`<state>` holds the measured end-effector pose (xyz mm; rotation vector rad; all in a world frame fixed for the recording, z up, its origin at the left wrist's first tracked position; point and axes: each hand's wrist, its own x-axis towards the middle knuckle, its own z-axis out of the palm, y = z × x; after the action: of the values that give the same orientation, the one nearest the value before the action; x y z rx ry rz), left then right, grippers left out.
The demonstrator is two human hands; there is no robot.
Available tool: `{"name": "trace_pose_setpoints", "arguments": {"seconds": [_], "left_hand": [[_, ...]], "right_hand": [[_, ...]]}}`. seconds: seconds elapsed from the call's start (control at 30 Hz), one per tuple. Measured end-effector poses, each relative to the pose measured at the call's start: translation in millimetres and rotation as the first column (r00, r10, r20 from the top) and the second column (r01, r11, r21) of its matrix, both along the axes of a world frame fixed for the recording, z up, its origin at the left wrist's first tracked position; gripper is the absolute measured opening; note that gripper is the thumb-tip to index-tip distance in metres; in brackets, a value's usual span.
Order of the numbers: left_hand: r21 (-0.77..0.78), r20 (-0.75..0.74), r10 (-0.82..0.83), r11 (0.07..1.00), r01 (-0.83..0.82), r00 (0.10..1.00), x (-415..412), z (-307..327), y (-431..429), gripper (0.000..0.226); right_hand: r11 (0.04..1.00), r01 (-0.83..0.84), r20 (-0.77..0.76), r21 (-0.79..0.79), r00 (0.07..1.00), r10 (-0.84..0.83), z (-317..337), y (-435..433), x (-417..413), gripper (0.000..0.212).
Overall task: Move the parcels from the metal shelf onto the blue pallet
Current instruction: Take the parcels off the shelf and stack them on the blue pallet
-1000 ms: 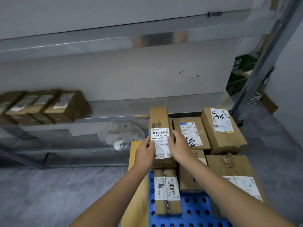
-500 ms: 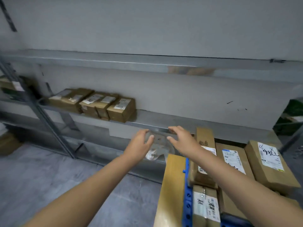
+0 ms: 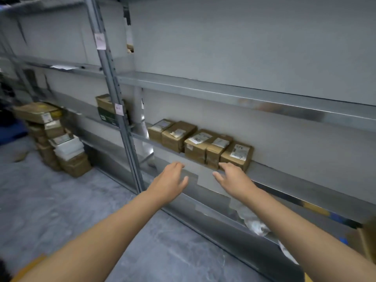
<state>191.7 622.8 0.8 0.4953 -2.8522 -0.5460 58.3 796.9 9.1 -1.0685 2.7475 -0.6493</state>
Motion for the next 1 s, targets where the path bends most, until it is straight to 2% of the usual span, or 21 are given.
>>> {"name": "trace_pose_setpoints", "arguments": {"seconds": [0.23,0.47,0.67,1.0], "left_hand": [[-0.050,0.002,0.061,0.997,-0.061,0.998,16.7,-6.6,-94.8,0.050],[-0.074,-0.050,0.040,0.996,-0.044,0.998,-2.2,-9.0,-152.4,0.050],[-0.061,-0.063,0.066,0.996,-0.070,0.996,-53.0,-5.5,-220.5,0.051],[-0.055,-0.071,0.125,0.990,-0.129,0.990,-166.9,-4.7,-335.3,0.054]], "right_hand": [[1.000,-0.010,0.019,-0.024,1.000,0.011,5.0,-90.2,10.4,0.058],[1.000,-0.009,-0.013,-0.018,1.000,0.009,11.8,-160.7,-10.7,0.045],[0.999,-0.048,0.011,0.005,0.999,0.048,6.3,-238.3,-58.8,0.044],[0.997,-0.058,0.105,-0.054,0.992,0.064,1.8,-359.9,-170.3,0.052]]}}
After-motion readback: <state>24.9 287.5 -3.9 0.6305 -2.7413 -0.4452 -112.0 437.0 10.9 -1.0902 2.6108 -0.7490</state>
